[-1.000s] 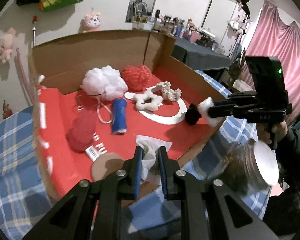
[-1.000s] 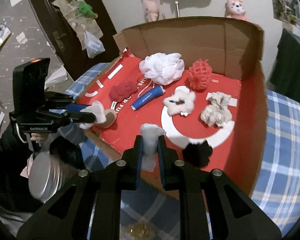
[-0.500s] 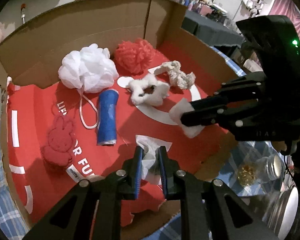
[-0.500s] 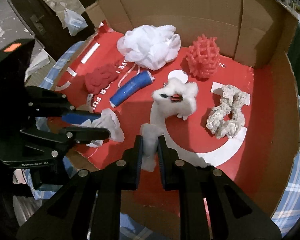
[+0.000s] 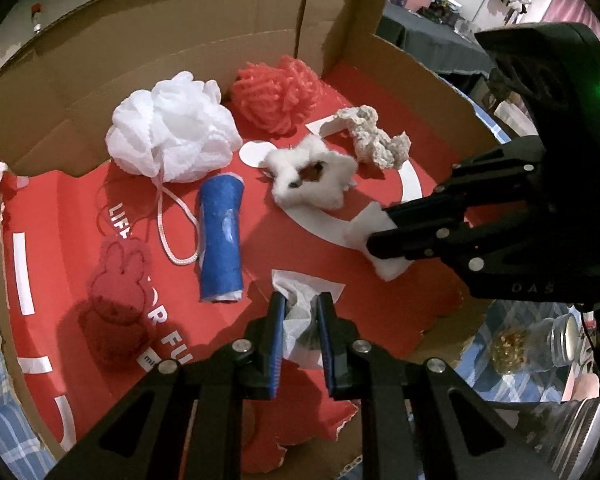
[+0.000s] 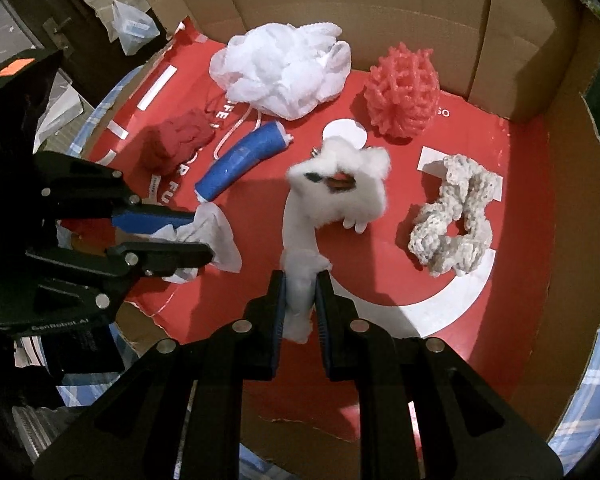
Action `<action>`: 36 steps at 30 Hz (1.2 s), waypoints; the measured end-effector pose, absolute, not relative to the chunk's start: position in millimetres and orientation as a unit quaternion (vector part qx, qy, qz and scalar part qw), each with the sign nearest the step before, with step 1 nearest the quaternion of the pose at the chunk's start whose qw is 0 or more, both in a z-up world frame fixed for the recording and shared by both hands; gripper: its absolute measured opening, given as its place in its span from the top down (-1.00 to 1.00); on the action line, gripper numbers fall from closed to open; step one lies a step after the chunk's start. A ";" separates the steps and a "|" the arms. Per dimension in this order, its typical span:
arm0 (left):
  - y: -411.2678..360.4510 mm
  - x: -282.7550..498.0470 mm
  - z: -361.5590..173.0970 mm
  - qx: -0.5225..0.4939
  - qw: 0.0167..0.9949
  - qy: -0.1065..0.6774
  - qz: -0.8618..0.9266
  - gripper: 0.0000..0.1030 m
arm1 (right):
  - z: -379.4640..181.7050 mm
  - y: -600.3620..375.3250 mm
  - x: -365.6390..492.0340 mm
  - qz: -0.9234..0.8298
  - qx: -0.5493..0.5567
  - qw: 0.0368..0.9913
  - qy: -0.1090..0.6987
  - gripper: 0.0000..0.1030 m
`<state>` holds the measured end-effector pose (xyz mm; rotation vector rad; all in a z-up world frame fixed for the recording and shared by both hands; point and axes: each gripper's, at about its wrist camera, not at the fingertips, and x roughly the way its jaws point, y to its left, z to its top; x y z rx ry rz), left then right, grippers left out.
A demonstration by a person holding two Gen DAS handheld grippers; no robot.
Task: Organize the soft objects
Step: 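Open both tools to release the cotton pad and tissue in the box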
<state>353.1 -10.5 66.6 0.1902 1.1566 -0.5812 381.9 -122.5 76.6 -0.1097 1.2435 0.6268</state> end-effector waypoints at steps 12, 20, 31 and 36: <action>-12.1 357.3 63.8 0.089 0.793 0.538 -0.270 0.64 | 75.4 -121.2 386.2 0.275 -0.058 0.767 0.577 0.70; -11.2 353.8 63.6 0.089 0.799 0.531 -0.268 0.29 | 75.7 -117.3 384.3 0.266 -0.067 0.771 0.575 0.65; 2.3 347.0 80.5 0.072 0.816 0.513 -0.256 -0.20 | 79.6 -119.6 379.4 0.249 -0.073 0.784 0.564 -0.18; 10.9 336.5 93.2 0.056 0.830 0.499 -0.244 -0.38 | 92.6 -127.7 374.6 0.233 -0.066 0.799 0.550 -0.20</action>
